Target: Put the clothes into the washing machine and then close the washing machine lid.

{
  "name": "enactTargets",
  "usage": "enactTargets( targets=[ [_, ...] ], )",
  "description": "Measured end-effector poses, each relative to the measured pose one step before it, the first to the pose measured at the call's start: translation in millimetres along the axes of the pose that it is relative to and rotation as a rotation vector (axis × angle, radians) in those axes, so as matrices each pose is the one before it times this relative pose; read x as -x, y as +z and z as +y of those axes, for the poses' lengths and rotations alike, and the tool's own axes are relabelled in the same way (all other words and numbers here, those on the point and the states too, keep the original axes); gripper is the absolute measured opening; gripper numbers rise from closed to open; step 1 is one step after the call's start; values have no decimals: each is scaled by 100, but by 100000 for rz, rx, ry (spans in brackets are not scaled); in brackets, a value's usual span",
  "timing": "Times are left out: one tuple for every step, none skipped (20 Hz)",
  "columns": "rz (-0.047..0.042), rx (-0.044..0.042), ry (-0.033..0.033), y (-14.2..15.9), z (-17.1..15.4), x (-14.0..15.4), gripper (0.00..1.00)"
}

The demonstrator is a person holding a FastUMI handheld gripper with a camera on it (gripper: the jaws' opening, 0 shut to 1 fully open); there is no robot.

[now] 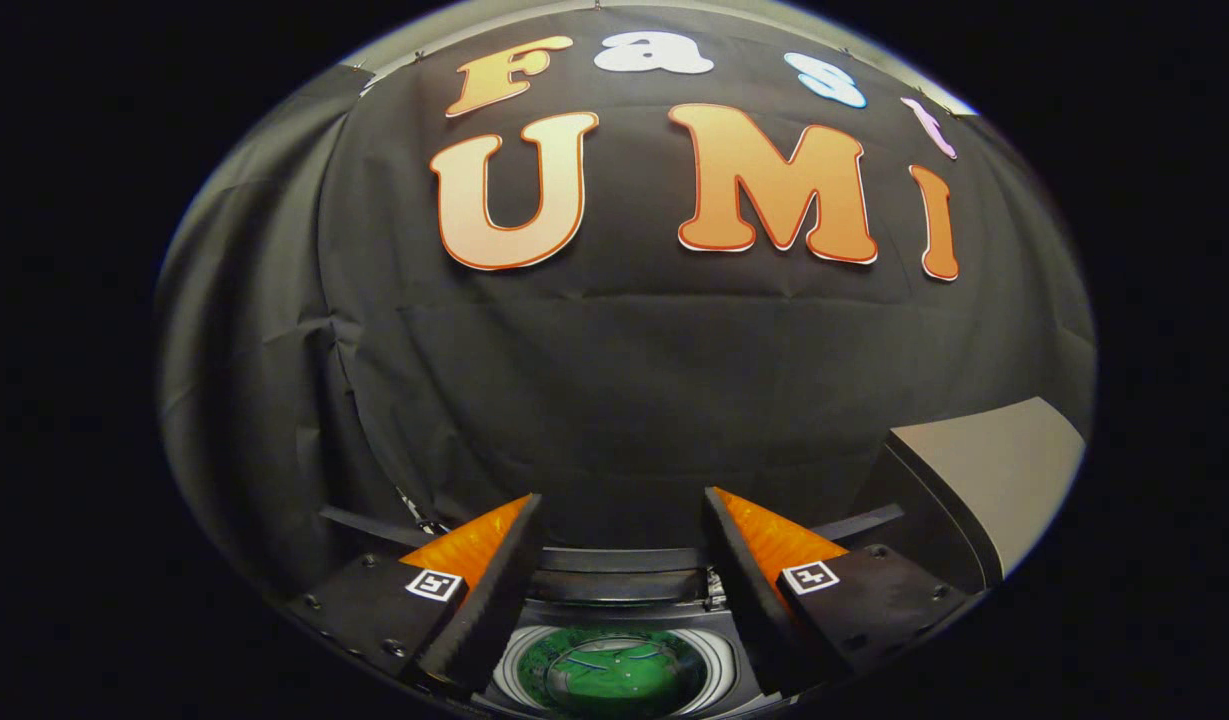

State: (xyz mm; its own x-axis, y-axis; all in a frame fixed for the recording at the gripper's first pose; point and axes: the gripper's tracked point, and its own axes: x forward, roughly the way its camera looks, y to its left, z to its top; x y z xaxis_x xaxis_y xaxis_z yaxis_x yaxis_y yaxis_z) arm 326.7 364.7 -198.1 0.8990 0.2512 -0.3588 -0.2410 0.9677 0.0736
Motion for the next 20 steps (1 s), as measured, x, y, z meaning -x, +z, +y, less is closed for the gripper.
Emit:
enactTargets(
  targets=[
    [-577,401,35,-176,-52,330,100],
    [-336,206,181,-150,153,374,100],
    [-261,-723,-49,-142,-11,174,100],
    [-451,299,-144,-175,-48,267,100],
    [-571,319,-173,-318,3,193,100],
    [-881,86,-277,-177,94,366,100],
    [-797,-282,-256,-158,-39,289,100],
    [-1194,165,-264,-238,14,349,100],
    [-1303,105,-234,-244,60,341,100],
    [-2006,-31,-217,-166,-72,307,100],
    [-2537,262,112,-120,-40,235,100],
    [-2866,271,395,-83,172,577,100],
    [-2739,80,504,-226,29,132,100],
    [-3208,-126,263,-49,-23,210,100],
    [-2136,381,79,-33,-13,215,100],
    [-906,134,-307,-312,-88,145,100],
    [-270,-234,-355,-370,16,252,100],
    [102,123,-390,-366,21,320,100],
    [-3,61,-118,-202,48,531,100],
    [421,-231,164,-281,57,315,100]
  ],
)
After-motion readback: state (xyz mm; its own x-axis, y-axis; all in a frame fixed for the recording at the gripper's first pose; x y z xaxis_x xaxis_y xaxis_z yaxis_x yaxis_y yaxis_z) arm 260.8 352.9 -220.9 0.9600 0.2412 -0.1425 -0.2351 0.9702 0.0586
